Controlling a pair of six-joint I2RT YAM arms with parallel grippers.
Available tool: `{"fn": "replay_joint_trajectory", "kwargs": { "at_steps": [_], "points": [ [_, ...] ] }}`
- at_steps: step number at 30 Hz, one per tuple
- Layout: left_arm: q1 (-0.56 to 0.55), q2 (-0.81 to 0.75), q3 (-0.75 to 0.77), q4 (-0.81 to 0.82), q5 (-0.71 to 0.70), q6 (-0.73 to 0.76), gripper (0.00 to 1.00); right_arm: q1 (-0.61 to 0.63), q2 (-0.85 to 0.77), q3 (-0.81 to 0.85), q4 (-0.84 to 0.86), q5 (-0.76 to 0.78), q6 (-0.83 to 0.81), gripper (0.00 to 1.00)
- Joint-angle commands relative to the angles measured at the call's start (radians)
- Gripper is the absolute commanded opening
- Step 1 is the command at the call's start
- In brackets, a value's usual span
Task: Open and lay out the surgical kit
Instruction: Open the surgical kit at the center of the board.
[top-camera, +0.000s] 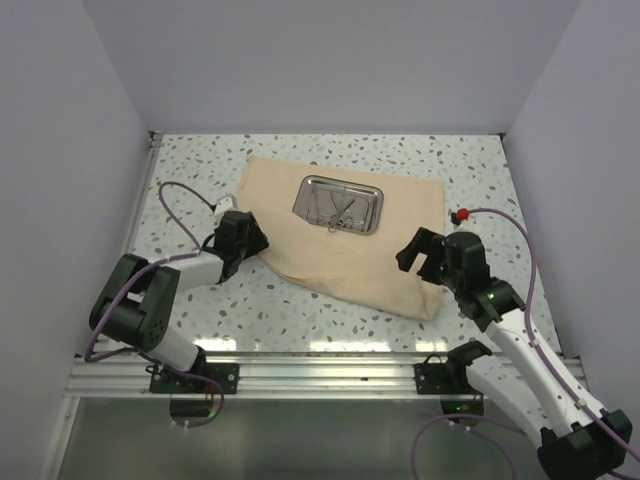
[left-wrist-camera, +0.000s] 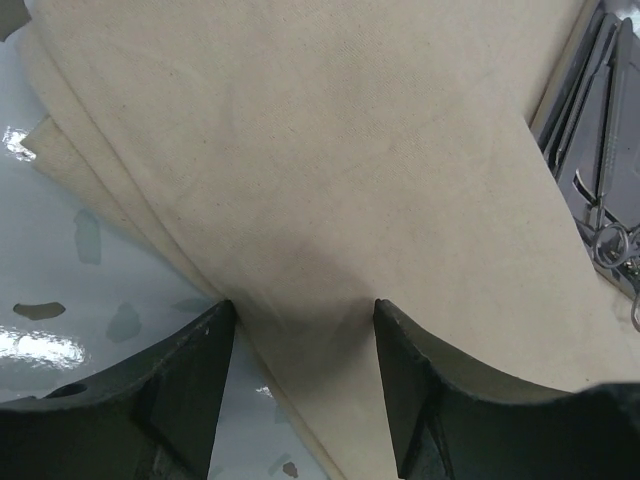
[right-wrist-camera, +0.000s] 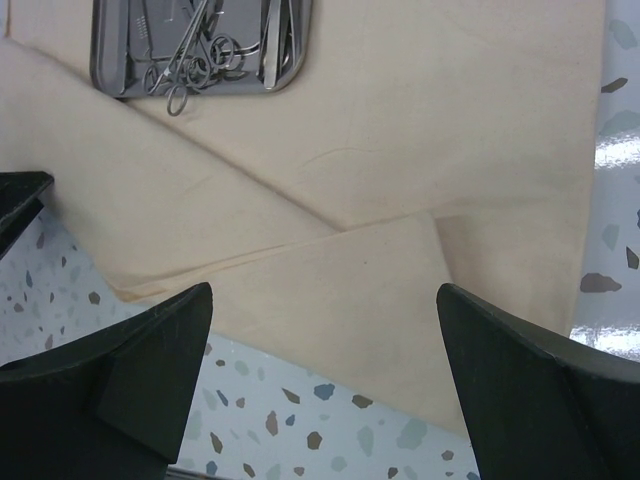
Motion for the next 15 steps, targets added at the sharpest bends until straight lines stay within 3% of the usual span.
{"fn": "replay_joint_trajectory", "kwargs": {
  "at_steps": [1, 11, 15],
  "points": [
    [-0.008, -0.002, -0.061, 0.071, 0.029, -0.044, 0.62, -0.002, -0.008, 0.029, 0.029, 0.028, -0.025, 0.98],
    [-0.033, -0.197, -0.158, 0.022, 0.026, -0.065, 0.61, -0.002, -0.002, 0.014, 0.032, 0.023, -0.024, 0.98],
    [-0.038, -0.202, -0.184, 0.039, -0.049, -0.082, 0.62, -0.002, 0.004, 0.005, 0.050, 0.017, -0.017, 0.98]
  ]
}}
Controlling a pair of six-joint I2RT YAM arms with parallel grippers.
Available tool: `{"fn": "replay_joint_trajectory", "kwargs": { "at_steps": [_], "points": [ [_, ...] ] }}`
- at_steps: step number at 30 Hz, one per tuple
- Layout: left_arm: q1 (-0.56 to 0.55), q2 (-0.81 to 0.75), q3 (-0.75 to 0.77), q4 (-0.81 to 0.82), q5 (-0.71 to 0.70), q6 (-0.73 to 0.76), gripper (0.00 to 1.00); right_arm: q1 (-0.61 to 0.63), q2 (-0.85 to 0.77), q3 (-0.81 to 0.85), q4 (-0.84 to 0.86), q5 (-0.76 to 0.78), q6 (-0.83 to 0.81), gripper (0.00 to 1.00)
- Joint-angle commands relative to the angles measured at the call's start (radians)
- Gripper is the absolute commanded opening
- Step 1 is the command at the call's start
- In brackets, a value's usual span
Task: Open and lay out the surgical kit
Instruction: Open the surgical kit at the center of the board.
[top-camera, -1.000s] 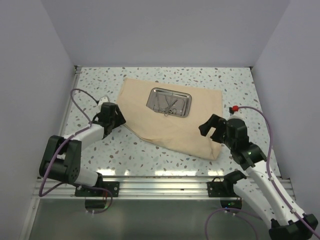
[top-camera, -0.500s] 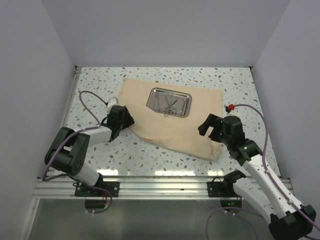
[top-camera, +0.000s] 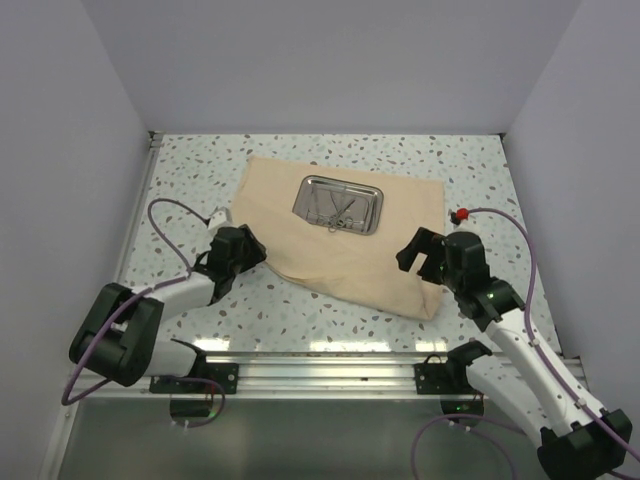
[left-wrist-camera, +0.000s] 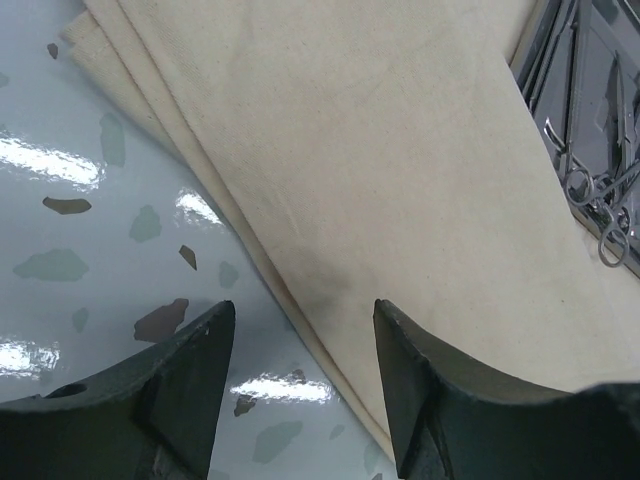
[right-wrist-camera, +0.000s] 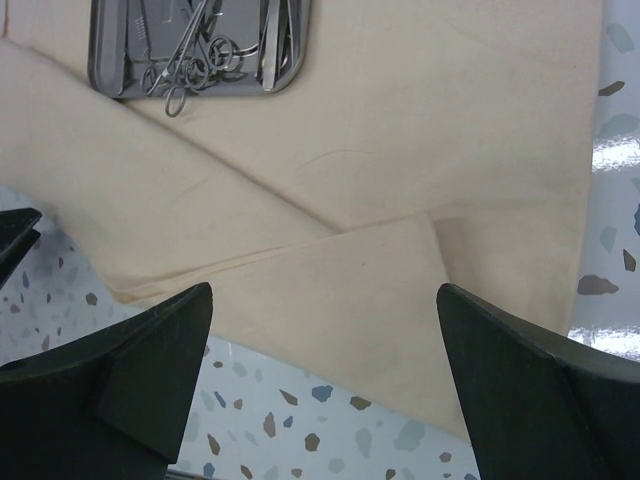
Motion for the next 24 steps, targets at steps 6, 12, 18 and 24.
{"fn": "replay_joint_trajectory", "kwargs": {
  "at_steps": [6, 12, 18, 24],
  "points": [
    [-0.027, 0.107, -0.031, 0.106, -0.122, -0.077, 0.58, -0.002, 0.017, 0.020, 0.035, 0.017, -0.021, 0.98],
    [-0.034, 0.139, 0.001, 0.112, -0.167, -0.083, 0.54, -0.002, 0.004, 0.031, 0.018, 0.028, -0.029, 0.98],
    [-0.046, 0.202, 0.064, 0.112, -0.143, -0.054, 0.43, 0.000, 0.014, 0.034, 0.026, 0.028, -0.030, 0.98],
    [-0.054, 0.270, 0.095, 0.135, -0.118, -0.048, 0.33, 0.000, 0.017, 0.038, 0.020, 0.026, -0.035, 0.98]
  ]
}}
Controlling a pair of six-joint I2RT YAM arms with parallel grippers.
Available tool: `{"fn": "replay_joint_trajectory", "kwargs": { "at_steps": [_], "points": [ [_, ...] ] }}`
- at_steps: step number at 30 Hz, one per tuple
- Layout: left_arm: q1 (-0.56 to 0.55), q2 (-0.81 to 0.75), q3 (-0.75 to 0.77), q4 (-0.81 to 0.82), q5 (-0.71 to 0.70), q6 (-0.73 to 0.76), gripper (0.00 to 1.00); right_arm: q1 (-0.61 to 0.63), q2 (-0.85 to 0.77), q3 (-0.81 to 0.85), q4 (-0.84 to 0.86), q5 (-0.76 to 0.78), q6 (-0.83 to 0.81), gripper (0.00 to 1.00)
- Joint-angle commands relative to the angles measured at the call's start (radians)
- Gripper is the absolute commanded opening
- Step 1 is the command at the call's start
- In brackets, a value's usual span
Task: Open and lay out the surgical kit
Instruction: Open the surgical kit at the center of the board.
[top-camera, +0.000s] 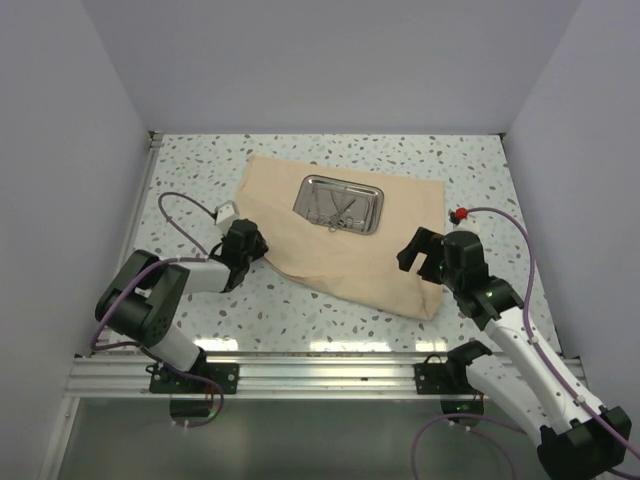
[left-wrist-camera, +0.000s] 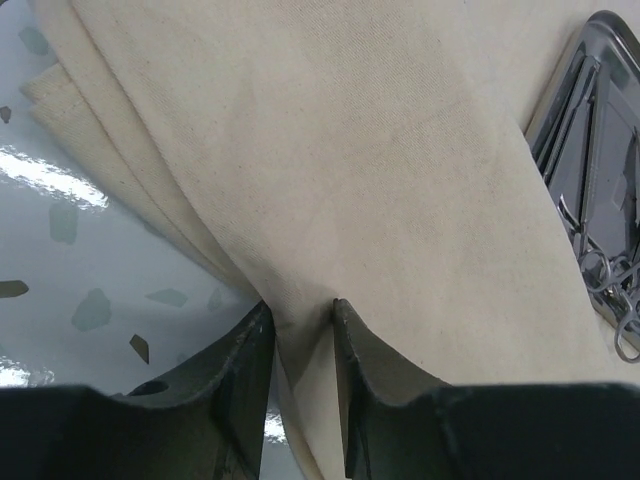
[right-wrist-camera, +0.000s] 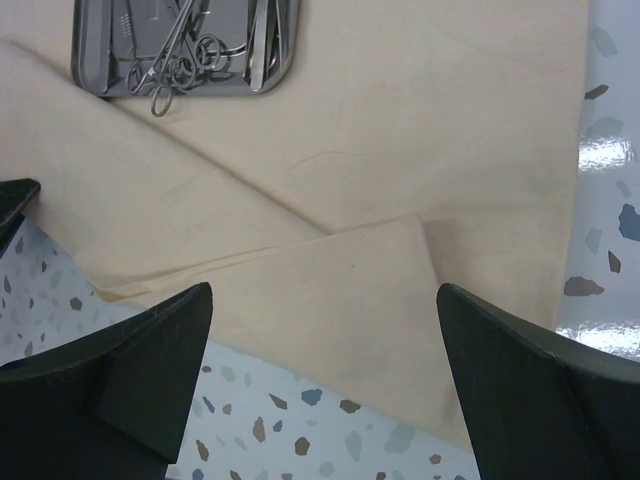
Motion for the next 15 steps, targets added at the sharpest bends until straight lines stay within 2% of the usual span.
{"fn": "replay_joint_trajectory", "kwargs": {
  "at_steps": [1, 4, 5, 6, 9, 15],
  "points": [
    [-0.013, 0.046, 0.010, -0.018, 0.014, 0.006, 0.31, -0.001, -0.002, 0.040, 0.012, 0.014, -0.020, 0.99],
    [-0.016, 0.040, 0.005, -0.017, 0.008, 0.006, 0.16, -0.001, -0.011, 0.037, 0.013, 0.015, -0.020, 0.98],
    [-0.016, 0.036, 0.004, -0.017, 0.007, 0.006, 0.03, -0.002, -0.011, 0.035, 0.015, 0.014, -0.020, 0.98],
    [-0.018, 0.031, -0.001, -0.020, 0.001, 0.000, 0.00, -0.001, -0.009, 0.035, 0.015, 0.014, -0.018, 0.98],
    [-0.028, 0.001, 0.008, -0.072, -0.034, -0.003, 0.00, -0.002, -0.008, 0.031, 0.018, 0.015, -0.017, 0.99],
    [-0.071, -0.170, 0.040, -0.227, -0.107, 0.012, 0.00, -0.001, -0.014, 0.023, 0.024, 0.011, -0.017, 0.98]
  ]
}}
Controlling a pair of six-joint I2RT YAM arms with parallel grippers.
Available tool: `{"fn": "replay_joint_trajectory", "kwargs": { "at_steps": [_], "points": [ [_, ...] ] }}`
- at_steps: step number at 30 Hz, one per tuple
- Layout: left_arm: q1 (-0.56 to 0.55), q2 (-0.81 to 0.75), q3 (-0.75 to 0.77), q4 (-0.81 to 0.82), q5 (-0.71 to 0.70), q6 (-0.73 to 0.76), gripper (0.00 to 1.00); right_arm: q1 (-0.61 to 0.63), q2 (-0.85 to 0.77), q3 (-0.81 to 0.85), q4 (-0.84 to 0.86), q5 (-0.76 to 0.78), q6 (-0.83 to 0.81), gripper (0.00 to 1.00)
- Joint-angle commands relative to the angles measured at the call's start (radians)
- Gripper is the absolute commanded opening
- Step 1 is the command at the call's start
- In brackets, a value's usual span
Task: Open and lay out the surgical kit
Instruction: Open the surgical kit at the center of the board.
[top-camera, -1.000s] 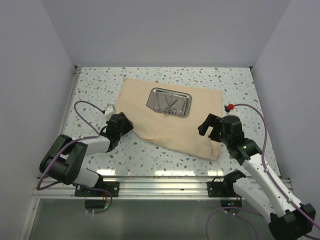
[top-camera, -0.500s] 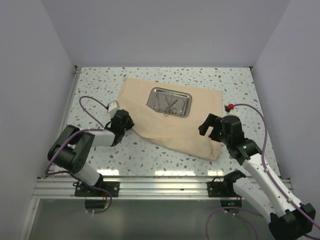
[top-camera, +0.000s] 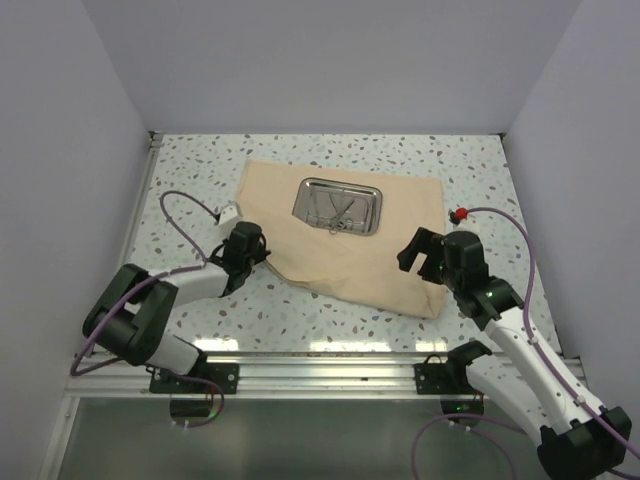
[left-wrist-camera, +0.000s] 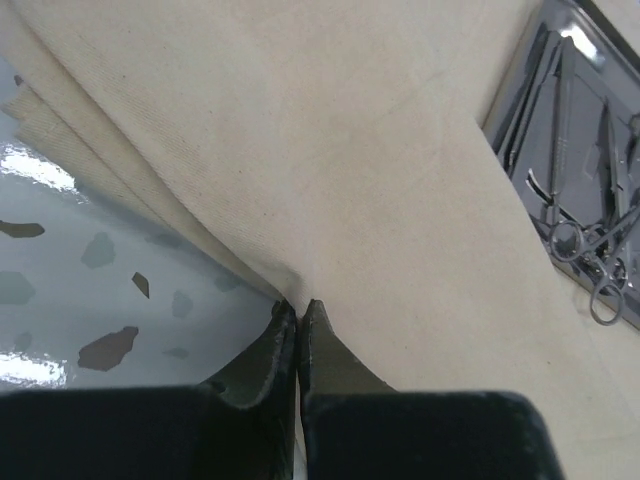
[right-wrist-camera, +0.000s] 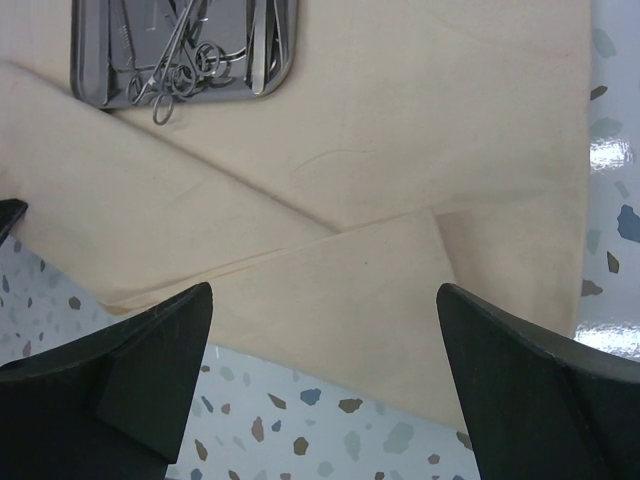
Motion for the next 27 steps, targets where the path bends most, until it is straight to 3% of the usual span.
{"fn": "replay_joint_trajectory", "kwargs": {
  "at_steps": [1, 8, 27],
  "points": [
    [-0.031, -0.137, 0.040, -0.150, -0.069, 0.020, 0.00, -0.001, -0.013, 0.023, 0.029, 0.009, -0.011, 0.98],
    [-0.040, -0.216, 0.095, -0.238, -0.067, 0.048, 0.00, -0.002, -0.020, 0.023, 0.037, -0.001, -0.008, 0.98],
    [-0.042, -0.067, 0.066, -0.160, 0.089, 0.054, 0.00, -0.001, -0.051, 0.014, 0.015, -0.005, -0.011, 0.98]
  ]
}}
